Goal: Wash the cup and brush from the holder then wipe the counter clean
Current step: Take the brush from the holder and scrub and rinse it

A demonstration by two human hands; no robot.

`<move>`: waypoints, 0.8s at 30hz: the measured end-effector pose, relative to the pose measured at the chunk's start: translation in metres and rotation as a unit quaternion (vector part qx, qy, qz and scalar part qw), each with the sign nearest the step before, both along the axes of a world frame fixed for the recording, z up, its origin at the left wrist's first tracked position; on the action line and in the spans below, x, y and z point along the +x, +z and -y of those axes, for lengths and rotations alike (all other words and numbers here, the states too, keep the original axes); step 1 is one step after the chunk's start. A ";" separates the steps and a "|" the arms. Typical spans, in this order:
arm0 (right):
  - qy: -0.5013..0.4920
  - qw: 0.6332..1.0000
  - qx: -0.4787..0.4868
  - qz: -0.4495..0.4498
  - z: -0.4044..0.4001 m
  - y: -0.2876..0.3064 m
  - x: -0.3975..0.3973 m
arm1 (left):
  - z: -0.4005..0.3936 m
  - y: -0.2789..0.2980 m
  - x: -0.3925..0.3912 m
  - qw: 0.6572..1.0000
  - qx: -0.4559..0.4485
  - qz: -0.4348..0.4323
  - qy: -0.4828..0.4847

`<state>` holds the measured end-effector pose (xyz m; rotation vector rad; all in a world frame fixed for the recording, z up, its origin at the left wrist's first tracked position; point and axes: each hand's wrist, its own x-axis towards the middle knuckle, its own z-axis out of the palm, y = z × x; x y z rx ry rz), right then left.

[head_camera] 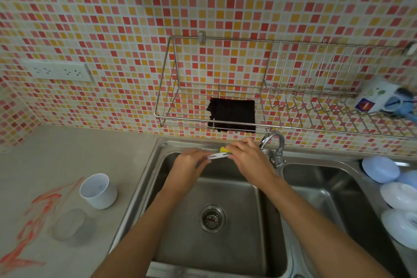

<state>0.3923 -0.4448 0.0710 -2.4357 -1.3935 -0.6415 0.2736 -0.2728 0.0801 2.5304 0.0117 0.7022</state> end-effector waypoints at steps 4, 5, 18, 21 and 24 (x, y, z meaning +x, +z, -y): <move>0.017 1.000 -0.004 -0.020 -0.003 0.006 -0.002 | -0.003 0.000 0.005 0.998 0.054 0.005 -0.011; 0.021 0.999 0.005 -0.027 -0.004 0.008 -0.003 | -0.003 0.000 0.006 0.999 0.044 0.001 -0.010; -0.105 0.967 0.200 -0.121 -0.012 -0.024 -0.037 | 0.025 -0.016 0.012 0.913 -0.389 -0.105 0.069; -0.069 0.978 0.174 -0.093 -0.016 -0.024 -0.051 | 0.024 -0.018 0.013 0.893 -0.432 -0.109 0.069; -0.028 0.989 0.137 -0.047 -0.011 -0.028 -0.051 | 0.025 -0.019 0.012 0.882 -0.453 -0.113 0.062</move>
